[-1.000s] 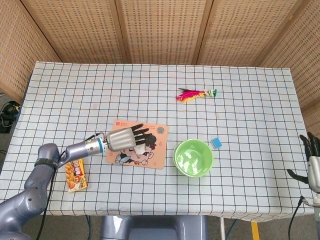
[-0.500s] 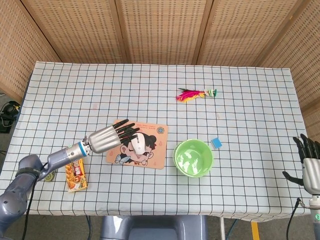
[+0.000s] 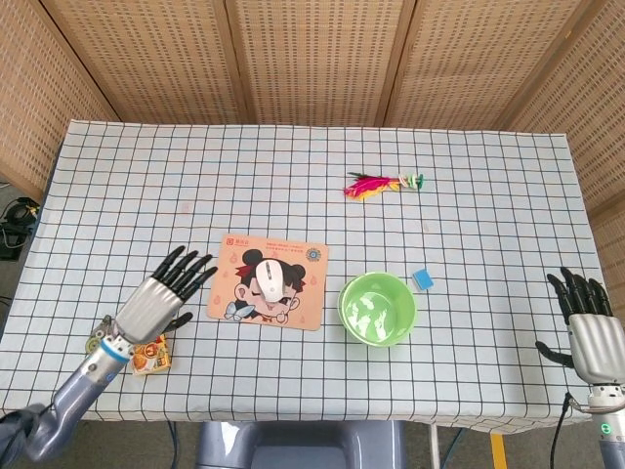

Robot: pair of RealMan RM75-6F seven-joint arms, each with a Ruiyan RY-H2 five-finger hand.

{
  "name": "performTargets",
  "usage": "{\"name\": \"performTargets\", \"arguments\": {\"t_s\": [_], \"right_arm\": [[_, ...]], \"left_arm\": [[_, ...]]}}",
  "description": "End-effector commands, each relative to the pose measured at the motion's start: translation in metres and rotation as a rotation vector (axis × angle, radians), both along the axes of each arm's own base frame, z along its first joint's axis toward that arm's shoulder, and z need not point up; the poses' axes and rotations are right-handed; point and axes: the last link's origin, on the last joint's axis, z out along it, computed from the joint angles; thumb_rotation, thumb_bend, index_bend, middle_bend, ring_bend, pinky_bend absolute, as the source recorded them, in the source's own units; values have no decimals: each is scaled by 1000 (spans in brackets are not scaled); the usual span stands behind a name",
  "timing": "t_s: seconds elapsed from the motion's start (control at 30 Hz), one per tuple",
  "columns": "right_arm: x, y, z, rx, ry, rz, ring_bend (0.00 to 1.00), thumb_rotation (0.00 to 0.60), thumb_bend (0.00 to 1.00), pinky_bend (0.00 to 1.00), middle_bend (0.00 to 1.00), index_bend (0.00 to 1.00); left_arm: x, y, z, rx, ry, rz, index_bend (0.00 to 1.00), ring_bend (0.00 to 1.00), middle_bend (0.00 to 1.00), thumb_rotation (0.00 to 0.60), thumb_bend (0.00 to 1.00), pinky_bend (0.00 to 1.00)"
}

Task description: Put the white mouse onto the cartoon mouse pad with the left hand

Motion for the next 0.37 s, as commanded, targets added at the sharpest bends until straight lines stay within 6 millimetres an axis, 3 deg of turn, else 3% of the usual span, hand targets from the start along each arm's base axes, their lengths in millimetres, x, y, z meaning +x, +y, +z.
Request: {"name": "performTargets", "arguments": {"t_s": [0.03, 0.37], "right_arm": [[5, 3, -6, 26, 13, 19, 0, 600, 99, 0, 0, 85], [9, 7, -12, 44, 32, 33, 0, 600, 98, 0, 0, 75]], "left_arm": [[-46, -70, 43, 187, -40, 435, 14, 0, 0, 600, 179, 0], [-63, -96, 57, 240, -92, 569, 0, 0, 0, 600, 179, 0]]}}
